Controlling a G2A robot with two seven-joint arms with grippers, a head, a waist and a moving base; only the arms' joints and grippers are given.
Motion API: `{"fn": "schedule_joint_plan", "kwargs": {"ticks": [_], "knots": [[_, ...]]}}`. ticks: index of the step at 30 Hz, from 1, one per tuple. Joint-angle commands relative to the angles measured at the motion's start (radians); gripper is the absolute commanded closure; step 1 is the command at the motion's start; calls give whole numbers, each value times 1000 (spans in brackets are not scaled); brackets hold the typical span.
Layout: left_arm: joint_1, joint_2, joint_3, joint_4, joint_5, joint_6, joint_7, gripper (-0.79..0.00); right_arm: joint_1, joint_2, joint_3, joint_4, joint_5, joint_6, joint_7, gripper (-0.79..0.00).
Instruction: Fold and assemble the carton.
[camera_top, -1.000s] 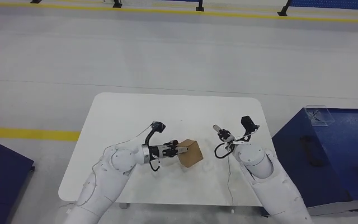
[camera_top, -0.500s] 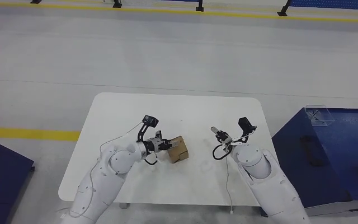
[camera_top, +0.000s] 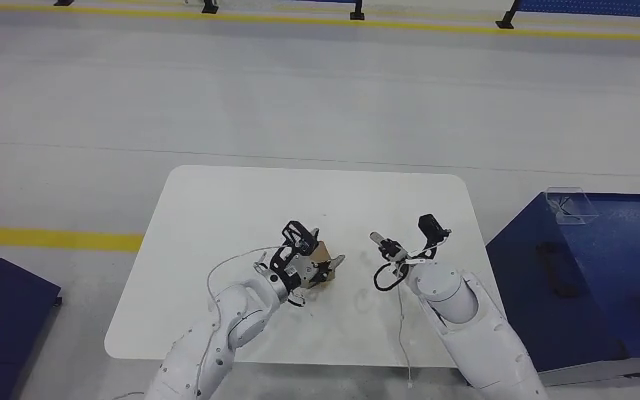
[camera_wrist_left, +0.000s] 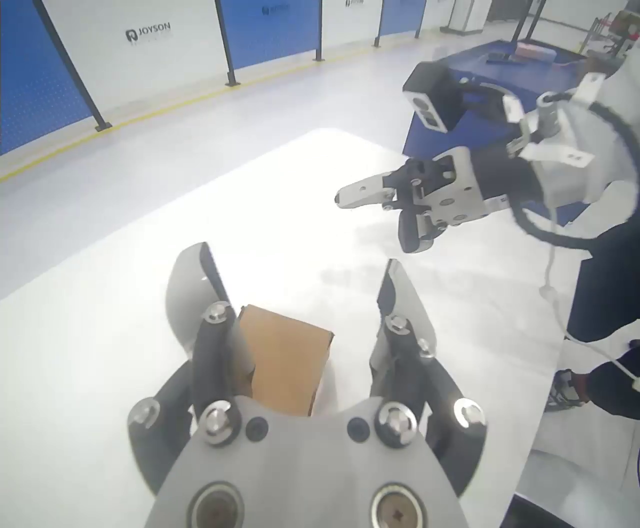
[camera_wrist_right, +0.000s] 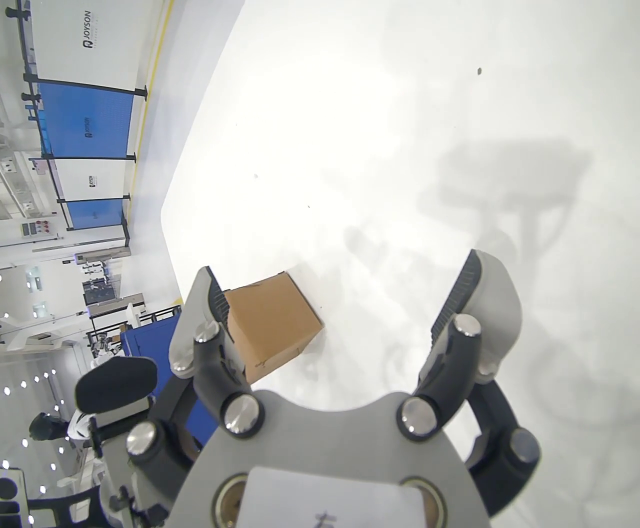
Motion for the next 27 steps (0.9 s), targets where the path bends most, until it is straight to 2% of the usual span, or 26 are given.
{"fn": "schedule_joint_plan", "kwargs": {"ticks": [1, 7, 15, 22, 27], "knots": [[-26, -8, 19, 39, -11, -1, -12, 0, -4, 0, 2, -2, 2, -11, -1, -785], [-71, -25, 56, 110, -22, -11, -68, 0, -62, 3, 77, -59, 54, -95, -49, -785], [-98, -41, 82, 171, -27, 16, -117, 0, -62, 3, 77, -59, 54, -95, -49, -785], [-78, -42, 59, 145, -33, 23, -29, 0, -62, 3, 77, -59, 54, -95, -49, -785], [-77, -43, 59, 167, -27, 21, -82, 0, -62, 3, 77, -59, 54, -95, -49, -785]]}}
